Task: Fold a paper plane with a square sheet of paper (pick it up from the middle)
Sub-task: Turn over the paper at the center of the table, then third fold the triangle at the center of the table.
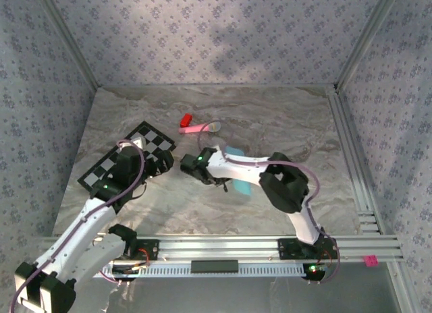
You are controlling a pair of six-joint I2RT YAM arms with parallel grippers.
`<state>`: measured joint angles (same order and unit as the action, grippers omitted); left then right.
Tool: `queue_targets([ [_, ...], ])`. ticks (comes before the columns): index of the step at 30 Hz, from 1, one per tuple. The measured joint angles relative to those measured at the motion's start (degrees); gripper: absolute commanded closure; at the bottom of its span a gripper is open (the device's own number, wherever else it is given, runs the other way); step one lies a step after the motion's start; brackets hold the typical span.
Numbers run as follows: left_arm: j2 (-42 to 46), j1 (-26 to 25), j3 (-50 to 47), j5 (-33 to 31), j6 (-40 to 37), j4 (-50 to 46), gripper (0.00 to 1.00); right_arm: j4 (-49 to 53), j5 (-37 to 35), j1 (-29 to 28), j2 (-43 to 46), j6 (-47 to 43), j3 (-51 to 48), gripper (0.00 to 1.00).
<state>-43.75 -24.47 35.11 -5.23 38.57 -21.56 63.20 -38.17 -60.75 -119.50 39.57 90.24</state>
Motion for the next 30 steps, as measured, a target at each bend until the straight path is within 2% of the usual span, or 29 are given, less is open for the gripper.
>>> queue_targets([
  [5, 2.0, 0.8, -0.8, 0.1, 0.1, -0.5, 0.00, -5.6, 7.6, -0.7, -0.9, -1.5, 0.5, 0.82],
  [8, 1.7, 1.0, -1.2, 1.4, 0.1, -0.6, 0.00, -11.3, 13.4, 0.4, 0.0, -1.7, -0.9, 0.73],
  [12, -0.9, 1.2, -1.2, 5.1, -0.2, -0.3, 0.00, -21.4, 22.6, 3.4, 6.1, -1.4, -8.7, 0.53],
  [14, -2.8, 1.2, -1.2, 7.5, -0.6, 0.2, 0.00, -27.1, 27.0, 5.6, 11.5, -1.1, -14.2, 0.49],
  [17, -5.6, 1.2, -1.2, 11.2, -1.1, 1.2, 0.01, -35.6, 32.5, 9.0, 20.7, -0.4, -22.7, 0.50],
  [22, -11.8, 1.2, -0.4, 18.6, -2.1, 3.9, 0.10, -49.3, 40.6, 16.8, 34.3, 3.0, -38.4, 0.57],
  [26, -18.1, 1.2, 1.4, 24.1, -2.3, 5.6, 0.22, -57.4, 45.3, 23.3, 39.1, 7.1, -50.3, 0.65],
  [30, -25.2, 0.0, 4.1, 27.6, -2.0, 6.8, 0.30, -61.5, 49.3, 26.9, 41.1, 10.3, -57.8, 0.74],
])
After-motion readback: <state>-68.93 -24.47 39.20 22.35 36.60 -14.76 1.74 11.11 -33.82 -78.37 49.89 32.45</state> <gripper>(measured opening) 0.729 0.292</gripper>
